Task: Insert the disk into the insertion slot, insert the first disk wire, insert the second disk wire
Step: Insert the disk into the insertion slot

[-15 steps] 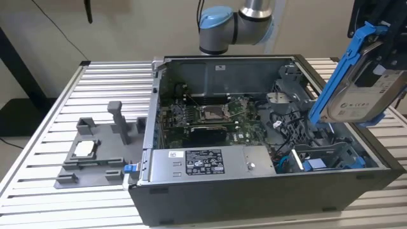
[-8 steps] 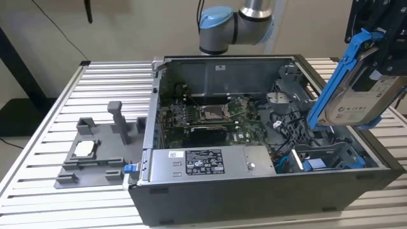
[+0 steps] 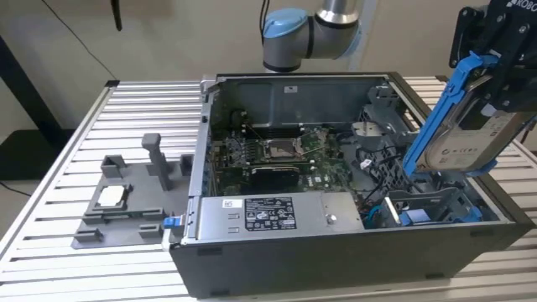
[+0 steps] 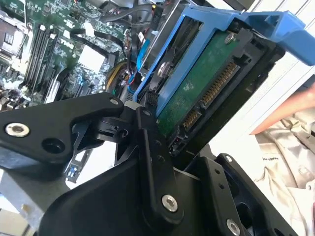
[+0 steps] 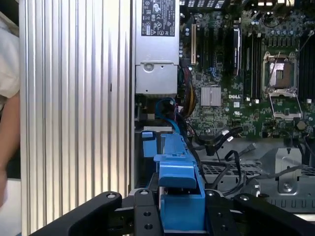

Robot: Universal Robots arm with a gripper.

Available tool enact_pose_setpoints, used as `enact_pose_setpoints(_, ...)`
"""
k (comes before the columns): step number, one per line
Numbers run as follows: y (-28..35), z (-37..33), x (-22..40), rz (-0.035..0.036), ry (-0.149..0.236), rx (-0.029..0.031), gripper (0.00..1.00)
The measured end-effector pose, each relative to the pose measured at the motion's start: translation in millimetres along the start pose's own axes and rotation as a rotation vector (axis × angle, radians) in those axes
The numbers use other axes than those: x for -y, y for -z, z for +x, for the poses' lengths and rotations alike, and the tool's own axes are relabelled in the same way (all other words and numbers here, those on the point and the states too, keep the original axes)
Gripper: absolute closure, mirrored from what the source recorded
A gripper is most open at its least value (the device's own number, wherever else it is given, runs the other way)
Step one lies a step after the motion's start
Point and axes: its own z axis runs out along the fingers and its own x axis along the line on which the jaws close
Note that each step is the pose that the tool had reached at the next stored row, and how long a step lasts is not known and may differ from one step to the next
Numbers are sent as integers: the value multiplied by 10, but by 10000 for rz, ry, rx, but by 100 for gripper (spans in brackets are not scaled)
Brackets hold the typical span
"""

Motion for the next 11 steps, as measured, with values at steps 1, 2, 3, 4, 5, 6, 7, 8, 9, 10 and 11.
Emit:
enact_pose_setpoints(1,-18,0,2,1,85,-4,67)
enact_pose_setpoints(2,-35,0,3,2,153,-4,67)
enact_pose_setpoints(3,-54,0,5,5,193,-6,67)
enact_pose_setpoints(4,-71,0,7,7,212,-7,67)
enact_pose_setpoints(5,-89,0,9,8,226,-7,67)
enact_pose_setpoints(6,-108,1,11,9,234,-7,67)
enact_pose_setpoints(7,-127,1,14,10,235,-7,67)
enact_pose_setpoints(8,-145,1,17,10,235,-7,67)
enact_pose_setpoints(9,-163,2,21,11,236,-4,67)
enact_pose_setpoints(10,-181,3,24,11,236,0,67)
enact_pose_setpoints(11,-198,3,28,11,235,2,67)
